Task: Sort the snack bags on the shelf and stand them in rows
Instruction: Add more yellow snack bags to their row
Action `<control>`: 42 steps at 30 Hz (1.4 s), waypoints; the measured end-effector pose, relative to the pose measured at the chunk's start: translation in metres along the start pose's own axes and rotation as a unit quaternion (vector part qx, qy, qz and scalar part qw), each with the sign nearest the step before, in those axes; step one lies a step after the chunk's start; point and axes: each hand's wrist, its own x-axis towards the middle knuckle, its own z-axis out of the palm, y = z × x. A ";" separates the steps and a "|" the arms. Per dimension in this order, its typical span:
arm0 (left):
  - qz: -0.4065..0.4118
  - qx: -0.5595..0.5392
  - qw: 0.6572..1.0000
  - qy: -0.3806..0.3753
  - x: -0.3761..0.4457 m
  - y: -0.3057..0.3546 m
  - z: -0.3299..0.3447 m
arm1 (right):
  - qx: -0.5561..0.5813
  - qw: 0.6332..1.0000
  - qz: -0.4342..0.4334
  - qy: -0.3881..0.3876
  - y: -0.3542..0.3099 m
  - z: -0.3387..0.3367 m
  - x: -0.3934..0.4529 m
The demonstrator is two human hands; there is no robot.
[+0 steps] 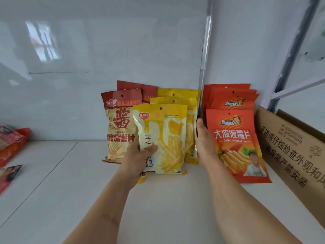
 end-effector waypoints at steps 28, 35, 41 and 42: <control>0.110 0.232 0.947 0.193 0.027 -0.042 0.050 | -0.183 0.982 -0.037 0.041 0.006 0.001 -0.023; 0.134 0.323 0.903 0.248 0.003 -0.025 0.045 | -0.379 0.902 -0.164 0.123 0.012 0.000 -0.048; 0.297 0.567 0.719 0.271 -0.029 -0.011 -0.008 | -0.504 0.758 -0.407 0.082 0.012 0.020 -0.071; 0.316 0.610 0.677 0.264 -0.034 -0.011 -0.023 | -0.518 0.740 -0.427 0.047 0.012 0.029 -0.075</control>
